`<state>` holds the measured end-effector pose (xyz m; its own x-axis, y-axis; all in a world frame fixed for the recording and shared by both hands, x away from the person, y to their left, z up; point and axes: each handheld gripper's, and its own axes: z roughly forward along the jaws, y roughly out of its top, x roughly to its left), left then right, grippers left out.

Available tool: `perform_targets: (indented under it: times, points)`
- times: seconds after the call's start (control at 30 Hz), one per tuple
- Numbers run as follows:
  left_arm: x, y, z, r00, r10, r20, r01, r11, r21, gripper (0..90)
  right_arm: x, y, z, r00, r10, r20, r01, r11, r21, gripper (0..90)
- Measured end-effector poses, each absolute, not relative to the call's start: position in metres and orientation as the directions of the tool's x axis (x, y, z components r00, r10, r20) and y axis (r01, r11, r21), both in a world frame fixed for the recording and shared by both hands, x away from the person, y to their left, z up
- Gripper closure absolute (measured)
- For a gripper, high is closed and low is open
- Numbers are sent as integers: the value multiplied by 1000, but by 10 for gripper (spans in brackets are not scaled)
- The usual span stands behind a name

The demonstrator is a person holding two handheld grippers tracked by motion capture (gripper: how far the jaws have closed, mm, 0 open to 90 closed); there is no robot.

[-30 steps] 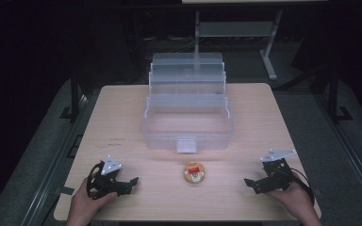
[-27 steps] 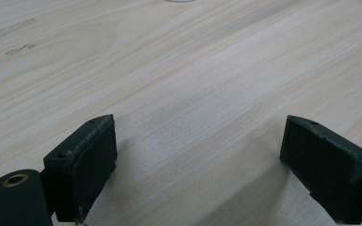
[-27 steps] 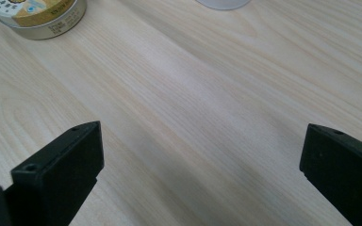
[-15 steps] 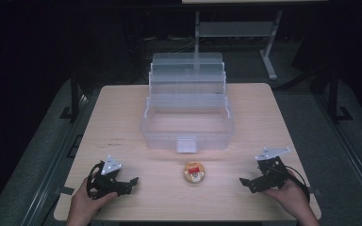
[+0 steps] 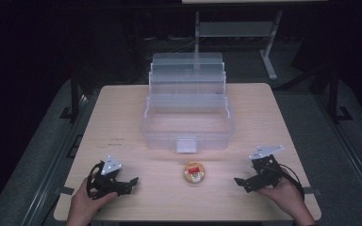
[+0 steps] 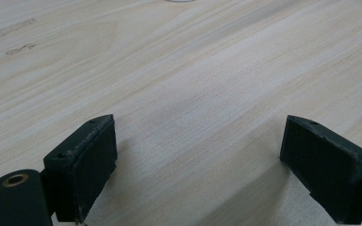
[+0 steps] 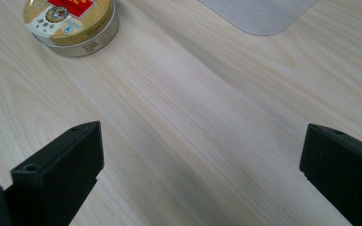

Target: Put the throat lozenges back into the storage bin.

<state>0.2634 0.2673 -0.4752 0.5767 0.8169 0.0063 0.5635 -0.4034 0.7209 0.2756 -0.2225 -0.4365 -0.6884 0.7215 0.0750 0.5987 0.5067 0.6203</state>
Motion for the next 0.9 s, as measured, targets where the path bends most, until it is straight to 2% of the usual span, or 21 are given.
perform_targets:
  times: [0.9]
  points:
    - [263,267,-475,577,817,6,563,-403,721,106,283,-197,-434,-732,675,86,576,547,608,0]
